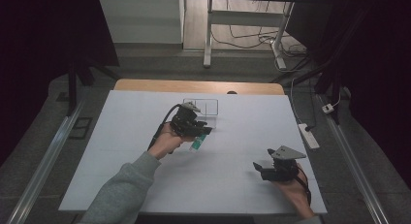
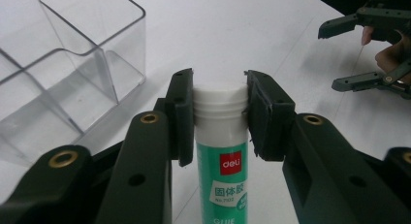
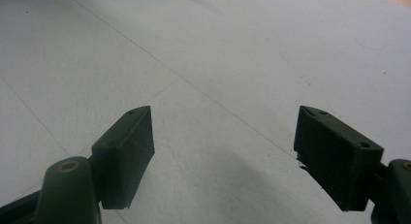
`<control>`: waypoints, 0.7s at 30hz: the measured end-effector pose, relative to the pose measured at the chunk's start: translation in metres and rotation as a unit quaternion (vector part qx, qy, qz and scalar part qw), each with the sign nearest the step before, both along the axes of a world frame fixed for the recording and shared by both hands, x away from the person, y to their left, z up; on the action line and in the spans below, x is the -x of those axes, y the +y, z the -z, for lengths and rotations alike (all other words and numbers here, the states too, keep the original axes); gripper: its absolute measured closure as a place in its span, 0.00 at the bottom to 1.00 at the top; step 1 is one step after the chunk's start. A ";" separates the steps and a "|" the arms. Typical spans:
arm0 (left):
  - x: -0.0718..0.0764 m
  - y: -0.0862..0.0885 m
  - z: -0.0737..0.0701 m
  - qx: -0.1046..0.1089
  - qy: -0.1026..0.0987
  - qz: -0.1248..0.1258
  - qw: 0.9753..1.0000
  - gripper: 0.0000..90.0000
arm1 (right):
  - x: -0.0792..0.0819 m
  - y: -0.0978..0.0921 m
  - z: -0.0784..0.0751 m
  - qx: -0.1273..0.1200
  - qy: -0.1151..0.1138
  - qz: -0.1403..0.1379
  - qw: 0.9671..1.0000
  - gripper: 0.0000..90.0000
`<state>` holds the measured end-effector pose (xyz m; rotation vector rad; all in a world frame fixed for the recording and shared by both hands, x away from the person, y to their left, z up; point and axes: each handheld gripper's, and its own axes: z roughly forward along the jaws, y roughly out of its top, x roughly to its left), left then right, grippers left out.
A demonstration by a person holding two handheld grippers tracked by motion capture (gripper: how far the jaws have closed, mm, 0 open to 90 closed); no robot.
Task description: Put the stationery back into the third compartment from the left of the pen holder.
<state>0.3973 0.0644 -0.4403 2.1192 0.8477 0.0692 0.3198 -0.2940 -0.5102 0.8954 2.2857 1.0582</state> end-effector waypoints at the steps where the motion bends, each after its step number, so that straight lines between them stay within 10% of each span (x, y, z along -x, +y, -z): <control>1: 0.000 0.001 -0.001 0.003 -0.002 -0.001 1.000 0.71 | 0.000 0.000 0.000 0.000 0.000 0.000 1.000 0.24; 21: 0.001 0.023 -0.016 0.034 -0.051 -0.016 0.998 0.71 | 0.000 0.000 0.000 0.003 0.000 0.001 1.000 0.24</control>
